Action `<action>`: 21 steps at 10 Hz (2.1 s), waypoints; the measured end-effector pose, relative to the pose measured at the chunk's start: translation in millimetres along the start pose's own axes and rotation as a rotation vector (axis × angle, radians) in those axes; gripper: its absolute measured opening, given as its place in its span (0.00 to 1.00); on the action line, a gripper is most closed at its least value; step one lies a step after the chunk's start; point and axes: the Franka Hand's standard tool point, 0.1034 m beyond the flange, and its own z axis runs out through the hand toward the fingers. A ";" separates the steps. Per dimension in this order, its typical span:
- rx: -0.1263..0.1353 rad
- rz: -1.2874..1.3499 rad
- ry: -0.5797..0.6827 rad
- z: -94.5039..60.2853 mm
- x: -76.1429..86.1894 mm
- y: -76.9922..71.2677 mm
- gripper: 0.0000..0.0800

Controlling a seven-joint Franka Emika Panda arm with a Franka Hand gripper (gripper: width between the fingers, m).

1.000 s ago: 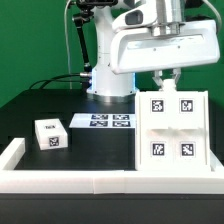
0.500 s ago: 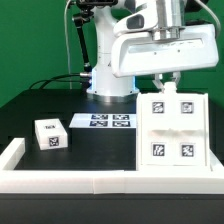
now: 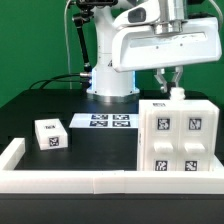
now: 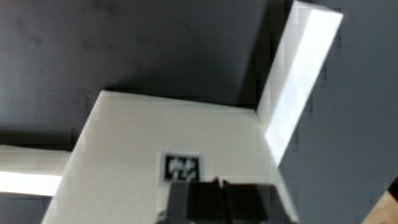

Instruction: Assemble cabinet

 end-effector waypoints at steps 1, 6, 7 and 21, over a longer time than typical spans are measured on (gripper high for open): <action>0.001 -0.001 0.003 -0.3 4.0 -0.1 0.00; -0.009 0.005 0.004 15.1 -26.6 1.9 0.45; -0.015 -0.015 -0.032 23.1 -55.6 10.3 0.62; -0.026 -0.121 -0.187 24.4 -153.0 157.4 1.00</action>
Offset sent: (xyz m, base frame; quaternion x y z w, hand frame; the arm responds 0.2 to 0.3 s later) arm 0.0000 0.0000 0.0000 0.0000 0.0000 0.0000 1.0000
